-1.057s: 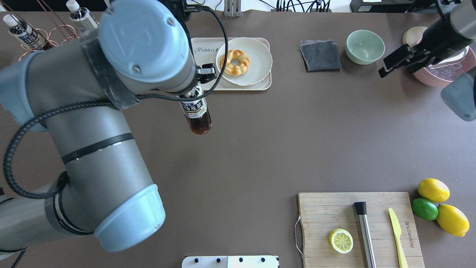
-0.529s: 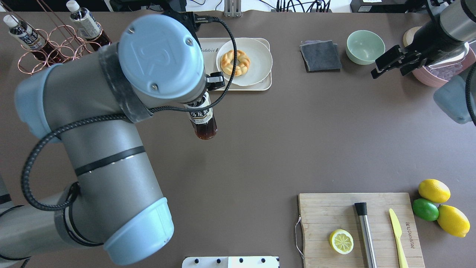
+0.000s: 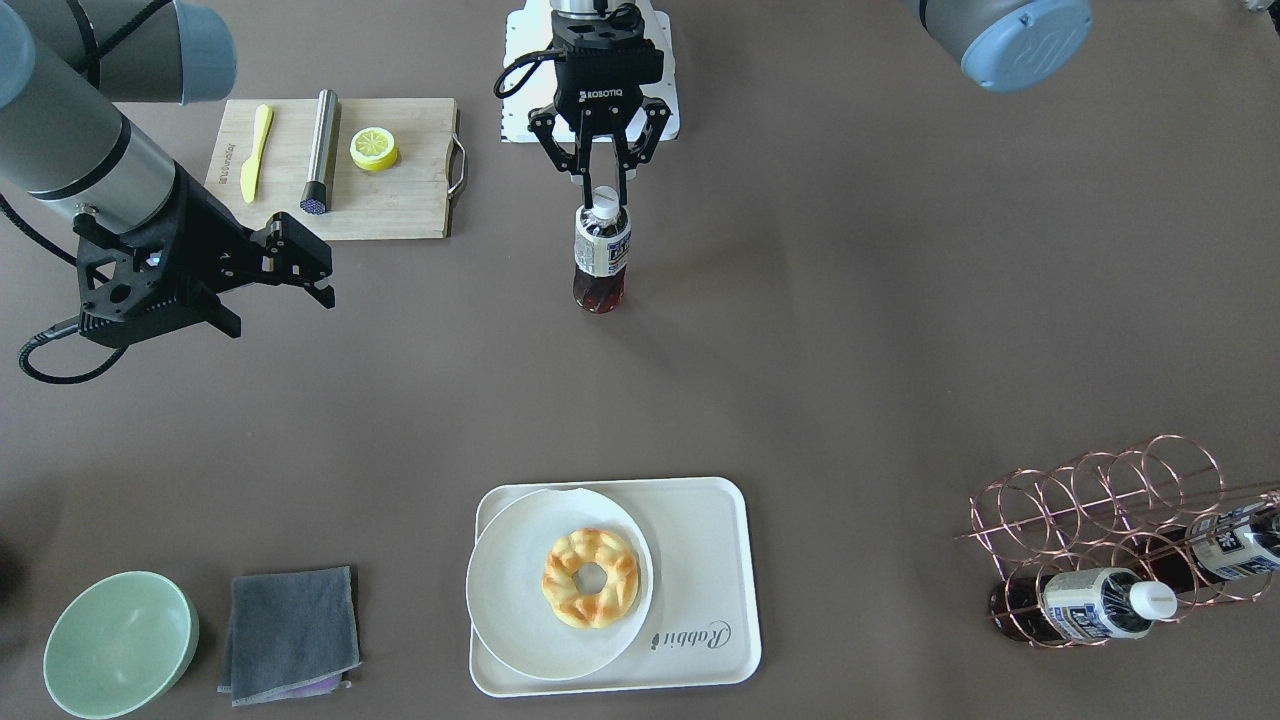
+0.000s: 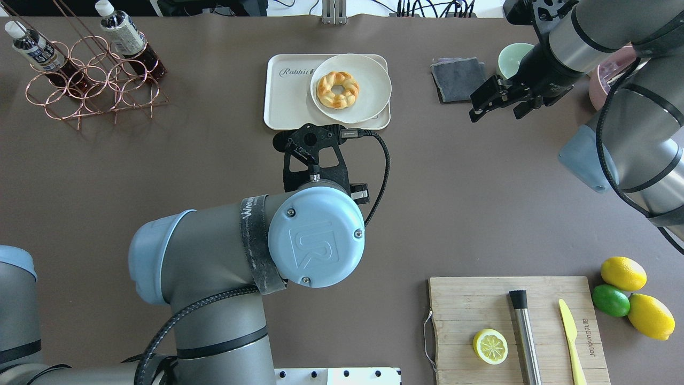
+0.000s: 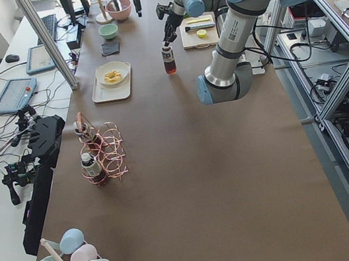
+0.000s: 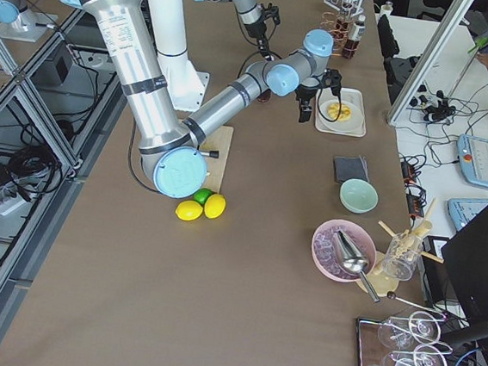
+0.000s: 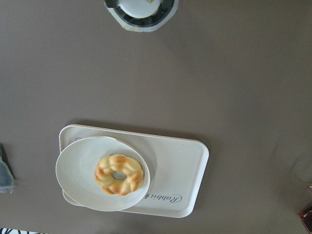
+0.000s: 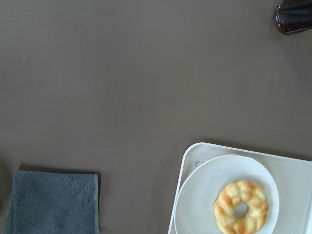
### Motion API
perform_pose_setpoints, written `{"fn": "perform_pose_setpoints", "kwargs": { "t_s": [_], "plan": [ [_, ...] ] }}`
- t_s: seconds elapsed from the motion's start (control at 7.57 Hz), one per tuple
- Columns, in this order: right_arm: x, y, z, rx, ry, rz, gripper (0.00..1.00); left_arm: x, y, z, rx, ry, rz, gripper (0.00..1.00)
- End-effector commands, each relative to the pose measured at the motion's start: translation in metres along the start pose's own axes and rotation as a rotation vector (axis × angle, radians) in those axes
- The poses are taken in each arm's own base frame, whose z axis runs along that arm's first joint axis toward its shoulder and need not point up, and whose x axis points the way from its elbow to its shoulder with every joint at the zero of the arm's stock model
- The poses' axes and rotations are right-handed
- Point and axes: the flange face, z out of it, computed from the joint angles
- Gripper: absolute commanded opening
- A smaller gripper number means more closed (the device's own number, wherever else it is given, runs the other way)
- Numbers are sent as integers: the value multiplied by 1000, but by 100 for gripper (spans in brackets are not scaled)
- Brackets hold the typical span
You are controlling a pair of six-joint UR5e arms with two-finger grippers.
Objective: Place tea on tray
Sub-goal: 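Set the bottle upright with the left gripper while the right gripper approaches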
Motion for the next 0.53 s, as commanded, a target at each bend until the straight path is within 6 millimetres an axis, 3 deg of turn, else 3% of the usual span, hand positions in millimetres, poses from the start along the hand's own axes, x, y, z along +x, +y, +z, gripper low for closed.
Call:
{"fn": "perform_pose_setpoints", "kwargs": {
  "t_s": [0.0, 0.26, 0.4],
  "plan": [
    [-5, 2, 7, -4, 9, -8, 100, 0, 6, 5, -6, -7, 8, 0],
    [-12, 1, 5, 2, 1, -19, 100, -1, 7, 5, -7, -8, 16, 14],
    [-18, 0, 5, 3, -2, -25, 100, -1, 7, 3, -13, -5, 19, 64]
  ]
}}
